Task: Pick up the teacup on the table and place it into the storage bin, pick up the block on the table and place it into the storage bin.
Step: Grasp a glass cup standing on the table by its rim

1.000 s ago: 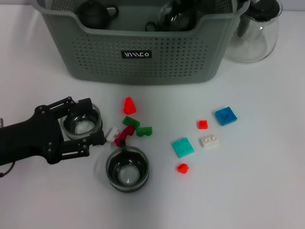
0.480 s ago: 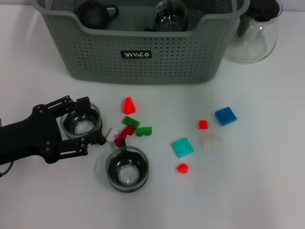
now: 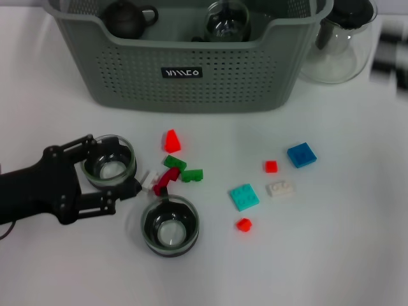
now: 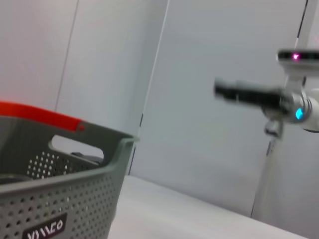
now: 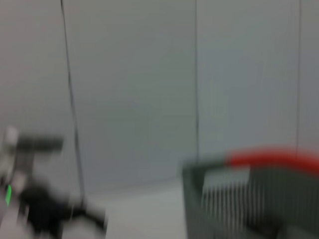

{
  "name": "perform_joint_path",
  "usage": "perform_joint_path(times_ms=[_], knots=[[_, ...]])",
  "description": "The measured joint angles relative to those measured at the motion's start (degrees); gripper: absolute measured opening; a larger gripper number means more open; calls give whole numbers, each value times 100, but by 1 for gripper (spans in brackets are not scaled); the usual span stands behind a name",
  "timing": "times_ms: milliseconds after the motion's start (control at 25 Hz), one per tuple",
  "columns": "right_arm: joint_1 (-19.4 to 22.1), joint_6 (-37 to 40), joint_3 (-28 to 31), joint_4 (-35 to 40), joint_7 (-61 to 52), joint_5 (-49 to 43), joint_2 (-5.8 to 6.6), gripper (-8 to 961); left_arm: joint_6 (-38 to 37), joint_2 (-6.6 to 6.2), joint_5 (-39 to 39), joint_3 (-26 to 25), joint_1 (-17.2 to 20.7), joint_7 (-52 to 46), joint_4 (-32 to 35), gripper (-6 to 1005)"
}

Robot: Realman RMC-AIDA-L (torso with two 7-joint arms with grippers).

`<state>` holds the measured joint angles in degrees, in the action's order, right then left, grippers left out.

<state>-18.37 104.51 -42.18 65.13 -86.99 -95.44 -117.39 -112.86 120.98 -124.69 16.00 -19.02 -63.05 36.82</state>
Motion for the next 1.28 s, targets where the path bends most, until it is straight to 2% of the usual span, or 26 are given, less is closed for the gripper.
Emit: perform_joint_path(times_ms=[120, 240, 320, 360, 400, 440, 520, 640, 720, 880, 1040, 1120, 1280], knots=[[69, 171, 132, 3, 117, -1148, -9, 413, -15, -18, -237, 42, -12, -388, 235, 875], [-24, 199, 203, 38, 78, -1990, -47, 413, -156, -13, -496, 221, -112, -1477, 914, 875], [-139, 205, 280, 38, 42, -2281, -53, 413, -296, 57, -578, 463, -181, -2477, 1658, 875], [-227, 211, 321, 25, -14, -2384, -48, 413, -343, 138, -593, 647, -211, -3035, 2150, 874], [-262, 213, 334, 11, -44, -2413, -39, 412, -343, 138, -593, 647, -211, -3035, 2150, 874], [-315, 216, 343, -8, -97, -2440, -29, 412, -372, 305, -639, 1257, -238, -3951, 3259, 874], [-442, 216, 352, -81, -211, -2472, 7, 412, -351, 361, -674, 1979, -233, -4433, 3948, 873], [-625, 195, 353, -275, -299, -2502, 74, 412, -234, 324, -720, 3192, -227, -4561, 4858, 872], [-724, 184, 348, -398, -303, -2528, 112, 413, -174, 302, -750, 3479, -278, -4306, 5201, 871], [-831, 172, 350, -569, -286, -2565, 138, 413, 3, 295, -1083, 3630, -446, -3894, 5356, 867], [-869, 164, 357, -625, -277, -2582, 153, 414, 480, 315, -1578, 3962, -452, -3776, 5242, 859], [-876, 164, 358, -625, -281, -2584, 152, 414, 1025, 327, -1877, 4348, -353, -3752, 5039, 855], [-878, 166, 360, -625, -289, -2595, 124, 413, 1614, 335, -2050, 4662, -279, -3662, 4621, 847]])
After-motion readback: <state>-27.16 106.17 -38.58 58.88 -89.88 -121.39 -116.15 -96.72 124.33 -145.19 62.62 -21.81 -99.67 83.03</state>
